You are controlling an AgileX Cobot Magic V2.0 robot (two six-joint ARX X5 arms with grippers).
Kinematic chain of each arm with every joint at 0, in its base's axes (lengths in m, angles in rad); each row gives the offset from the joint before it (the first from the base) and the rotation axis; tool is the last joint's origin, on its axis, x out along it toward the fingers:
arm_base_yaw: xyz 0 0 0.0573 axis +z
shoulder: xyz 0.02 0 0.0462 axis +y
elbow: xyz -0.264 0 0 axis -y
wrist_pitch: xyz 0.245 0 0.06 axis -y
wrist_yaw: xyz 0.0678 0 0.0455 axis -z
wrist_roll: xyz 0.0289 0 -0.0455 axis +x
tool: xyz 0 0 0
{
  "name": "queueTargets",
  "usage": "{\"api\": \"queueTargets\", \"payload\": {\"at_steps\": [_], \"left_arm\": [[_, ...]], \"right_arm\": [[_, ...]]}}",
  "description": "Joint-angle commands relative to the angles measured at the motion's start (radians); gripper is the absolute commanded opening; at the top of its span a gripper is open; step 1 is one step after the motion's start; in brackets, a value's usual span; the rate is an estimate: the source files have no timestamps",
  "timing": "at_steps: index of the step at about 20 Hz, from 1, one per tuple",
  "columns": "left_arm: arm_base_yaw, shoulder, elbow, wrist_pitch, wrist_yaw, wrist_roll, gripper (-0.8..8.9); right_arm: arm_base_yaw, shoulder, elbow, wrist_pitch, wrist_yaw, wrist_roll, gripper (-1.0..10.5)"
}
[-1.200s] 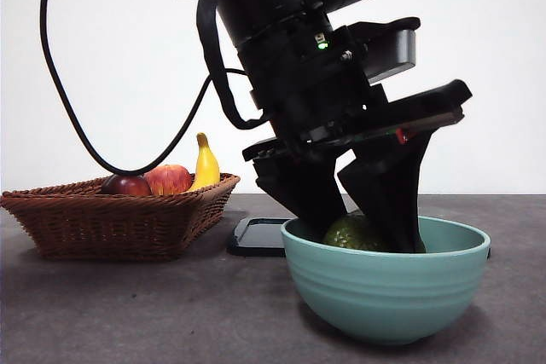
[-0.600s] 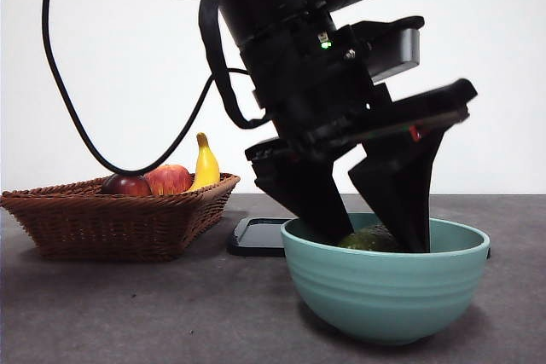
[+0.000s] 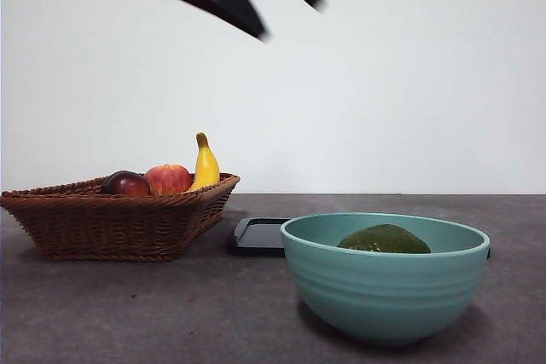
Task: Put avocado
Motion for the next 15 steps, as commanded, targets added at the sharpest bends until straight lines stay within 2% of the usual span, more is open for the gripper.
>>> {"api": "queueTargets", "payload": {"at_steps": [1, 4, 10, 12, 15], "left_arm": [[0.053, -0.084, 0.019, -0.101, -0.002, 0.002, 3.21], [0.126, -0.211, 0.019, -0.246, 0.04, 0.024, 3.21], [0.157, -0.391, 0.019, -0.406, 0.277, 0.032, 3.2], [0.157, -0.417, 0.018, -0.473, 0.284, 0.059, 3.2], [0.157, -0.423, 0.018, -0.551, 0.284, 0.079, 3.2]], "right_arm": [[0.005, 0.031, 0.021, 0.007, -0.001, -0.009, 4.0], [0.005, 0.084, 0.021, 0.009, -0.001, -0.018, 4.0], [0.015, 0.227, 0.021, 0.045, -0.001, -0.044, 4.0], [0.033, 0.279, 0.021, 0.045, 0.011, -0.062, 4.0], [0.072, 0.356, 0.021, 0.05, 0.081, -0.075, 4.0]]}}
